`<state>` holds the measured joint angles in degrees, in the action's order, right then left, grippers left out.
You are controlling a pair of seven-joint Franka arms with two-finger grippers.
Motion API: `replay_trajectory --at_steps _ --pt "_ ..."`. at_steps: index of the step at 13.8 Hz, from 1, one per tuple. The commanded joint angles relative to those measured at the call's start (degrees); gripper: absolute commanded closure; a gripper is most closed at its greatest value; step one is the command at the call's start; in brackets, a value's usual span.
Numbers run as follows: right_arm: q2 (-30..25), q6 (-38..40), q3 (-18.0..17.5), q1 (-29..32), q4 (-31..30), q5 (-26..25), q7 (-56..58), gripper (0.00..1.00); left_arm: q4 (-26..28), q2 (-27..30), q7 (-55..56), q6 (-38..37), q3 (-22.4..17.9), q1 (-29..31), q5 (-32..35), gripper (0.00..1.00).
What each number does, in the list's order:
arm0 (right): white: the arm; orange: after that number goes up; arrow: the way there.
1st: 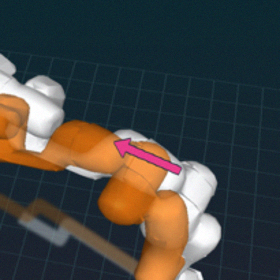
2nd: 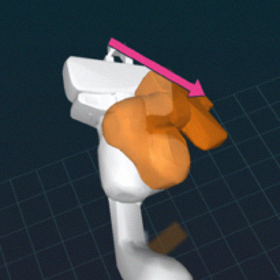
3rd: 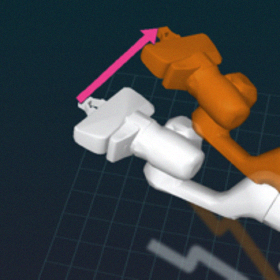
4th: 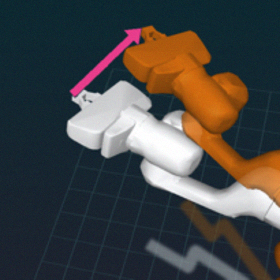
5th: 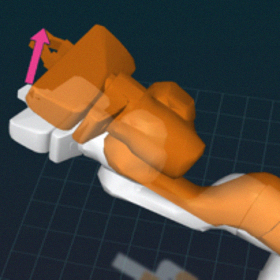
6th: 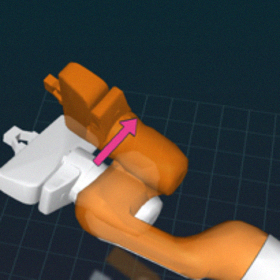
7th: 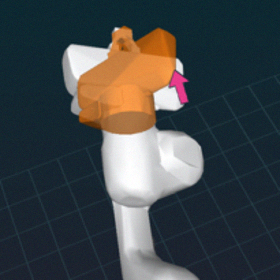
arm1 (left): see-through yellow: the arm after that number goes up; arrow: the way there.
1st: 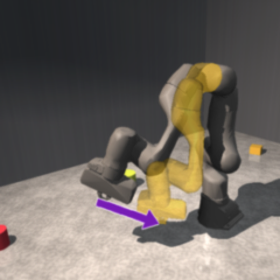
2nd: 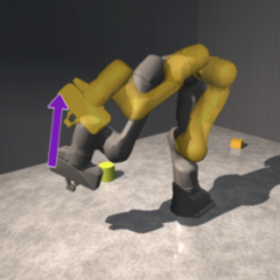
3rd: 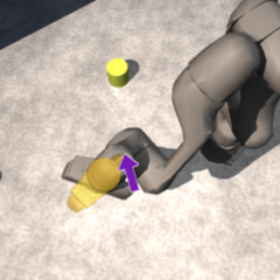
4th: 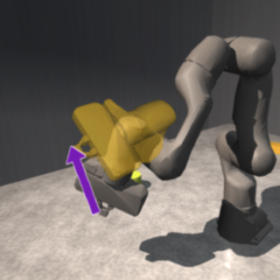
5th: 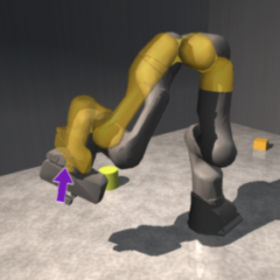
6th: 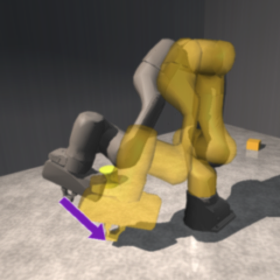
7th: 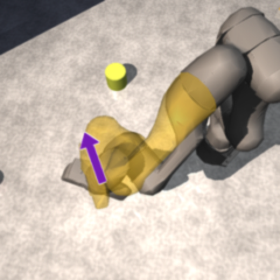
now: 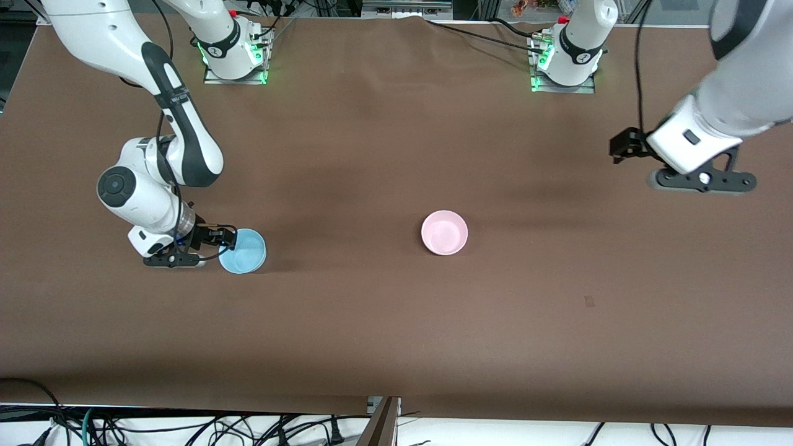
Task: Stack pink and blue bowls on white bowl
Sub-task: 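Lower the right gripper onto the blue bowl rim and grasp it, then carry the blue bowl with the right gripper onto the pink bowl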
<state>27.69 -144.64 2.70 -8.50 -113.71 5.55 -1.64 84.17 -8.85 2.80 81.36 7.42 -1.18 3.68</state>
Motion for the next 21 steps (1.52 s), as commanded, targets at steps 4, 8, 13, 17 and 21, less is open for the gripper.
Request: replay_trajectory --at_steps 4,8,13,17,21 --pt "2.6 -0.5 -0.4 0.2 2.5 1.5 1.1 0.35 7.1 4.2 -5.0 5.8 0.0 2.9 -2.7 0.0" --pt "4.9 5.8 -0.4 -0.4 7.4 2.2 0.4 0.89 13.4 11.3 -4.2 16.2 -3.1 2.8 -2.7 0.0" --pt "6.9 10.0 -0.4 -1.0 10.9 2.7 -1.6 1.0 9.9 10.0 -4.1 9.7 -3.0 2.1 -2.6 0.0" --pt "6.5 16.0 -0.5 -2.0 15.2 2.7 -8.3 1.0 9.2 9.5 -4.1 9.7 -2.8 1.9 -2.6 0.0" --pt "6.3 35.2 -1.1 -3.4 27.0 4.0 -13.5 1.0 8.8 8.8 -4.1 9.9 -2.7 1.7 -2.7 0.0"
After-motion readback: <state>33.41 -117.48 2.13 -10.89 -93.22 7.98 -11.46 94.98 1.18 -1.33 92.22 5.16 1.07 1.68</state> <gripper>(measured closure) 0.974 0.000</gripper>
